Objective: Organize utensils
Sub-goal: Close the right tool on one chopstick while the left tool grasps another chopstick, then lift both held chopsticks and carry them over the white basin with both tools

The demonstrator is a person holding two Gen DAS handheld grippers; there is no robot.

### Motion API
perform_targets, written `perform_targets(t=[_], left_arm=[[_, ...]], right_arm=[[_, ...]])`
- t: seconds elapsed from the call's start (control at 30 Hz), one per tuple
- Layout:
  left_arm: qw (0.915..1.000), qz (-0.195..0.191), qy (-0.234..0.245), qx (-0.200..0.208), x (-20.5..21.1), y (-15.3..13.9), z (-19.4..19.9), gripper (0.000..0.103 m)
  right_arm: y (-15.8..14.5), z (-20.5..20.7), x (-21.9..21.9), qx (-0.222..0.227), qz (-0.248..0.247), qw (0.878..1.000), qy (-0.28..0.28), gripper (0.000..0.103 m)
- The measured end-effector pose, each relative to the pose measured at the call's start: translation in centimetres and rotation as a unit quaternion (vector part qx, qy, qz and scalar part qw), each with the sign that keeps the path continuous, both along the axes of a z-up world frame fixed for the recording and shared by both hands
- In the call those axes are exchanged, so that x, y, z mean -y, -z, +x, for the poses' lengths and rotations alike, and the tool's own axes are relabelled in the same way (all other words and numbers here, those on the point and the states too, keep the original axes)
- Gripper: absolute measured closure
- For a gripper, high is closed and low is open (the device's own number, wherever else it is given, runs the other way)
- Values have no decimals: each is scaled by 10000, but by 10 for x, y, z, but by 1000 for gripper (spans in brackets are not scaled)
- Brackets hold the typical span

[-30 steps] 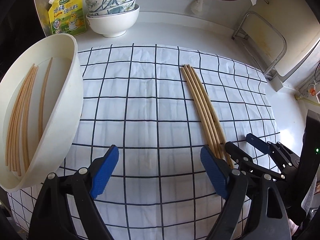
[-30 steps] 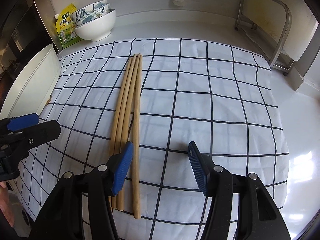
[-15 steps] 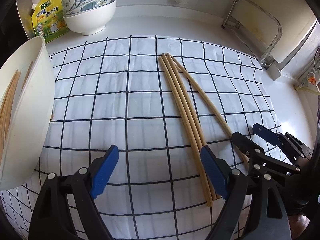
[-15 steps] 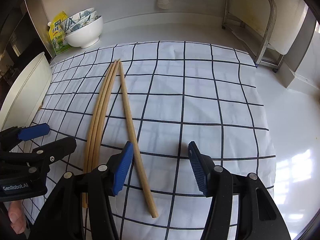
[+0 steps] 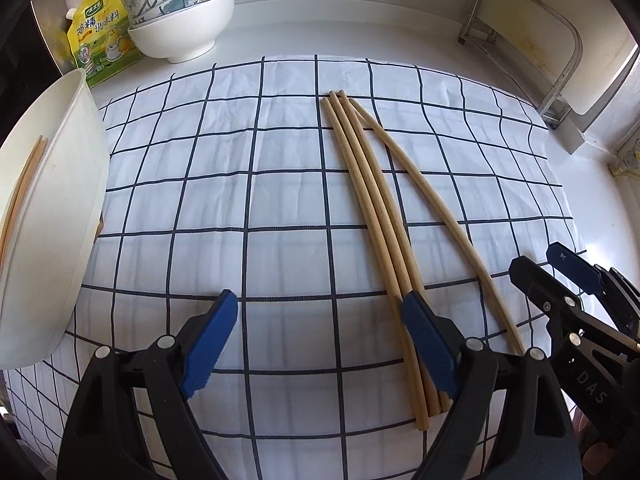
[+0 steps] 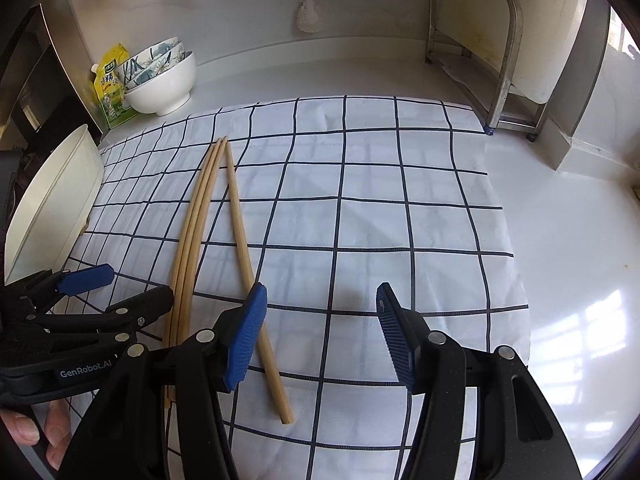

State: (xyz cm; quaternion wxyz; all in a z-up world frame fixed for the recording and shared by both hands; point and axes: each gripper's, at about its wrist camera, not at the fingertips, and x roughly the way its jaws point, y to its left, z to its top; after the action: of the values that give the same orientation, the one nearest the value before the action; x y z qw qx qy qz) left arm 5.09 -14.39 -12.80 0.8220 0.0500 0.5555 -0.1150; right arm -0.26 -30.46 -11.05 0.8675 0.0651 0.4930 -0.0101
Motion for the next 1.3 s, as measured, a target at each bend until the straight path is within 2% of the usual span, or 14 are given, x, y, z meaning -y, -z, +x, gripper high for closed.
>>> perform_targets(t=[0.1, 0.33, 0.57, 0.87, 0.93, 1.0, 1.03, 1.1, 1.13, 1.17, 1.2, 1.3], left_arm=[[9997, 224, 14, -15, 4, 4, 1, 20], [9993, 337, -103, 85, -8, 3, -1, 20], [9990, 231, -388, 46, -34, 5, 6, 19], [9992, 178, -302, 197, -25, 5, 24, 19], [9994, 171, -189, 237, -21, 3, 24, 25], [9994, 157, -119, 273, -18, 1, 28, 40], [9994, 154, -88, 289, -17, 0, 28, 44], [9994, 156, -38, 314, -15, -2, 26, 60], [9994, 141, 2, 315, -14, -2, 25, 66], [9994, 152, 48, 312, -12, -3, 24, 80], [9994, 166, 102, 291, -11, -3, 23, 92], [9994, 179, 208, 188, -11, -4, 20, 96]], right_arm=[[0, 0, -1, 0, -10, 10000, -17, 48], [0, 2, -10, 25, -34, 9998, -192, 48], [7, 14, -23, -48, -250, 9988, -418, 48], [17, 21, -35, -11, -539, 9970, -555, 49], [17, 22, -36, 23, -530, 9970, -564, 49], [17, 23, -38, 53, -517, 9969, -585, 54], [16, 23, -39, 62, -516, 9969, -596, 59], [15, 25, -40, 54, -503, 9967, -636, 70], [15, 27, -41, 40, -507, 9966, -649, 81], [15, 28, -42, 20, -505, 9966, -652, 93], [15, 29, -42, 0, -466, 9968, -648, 94], [14, 31, -38, -52, -187, 9983, -547, 96]])
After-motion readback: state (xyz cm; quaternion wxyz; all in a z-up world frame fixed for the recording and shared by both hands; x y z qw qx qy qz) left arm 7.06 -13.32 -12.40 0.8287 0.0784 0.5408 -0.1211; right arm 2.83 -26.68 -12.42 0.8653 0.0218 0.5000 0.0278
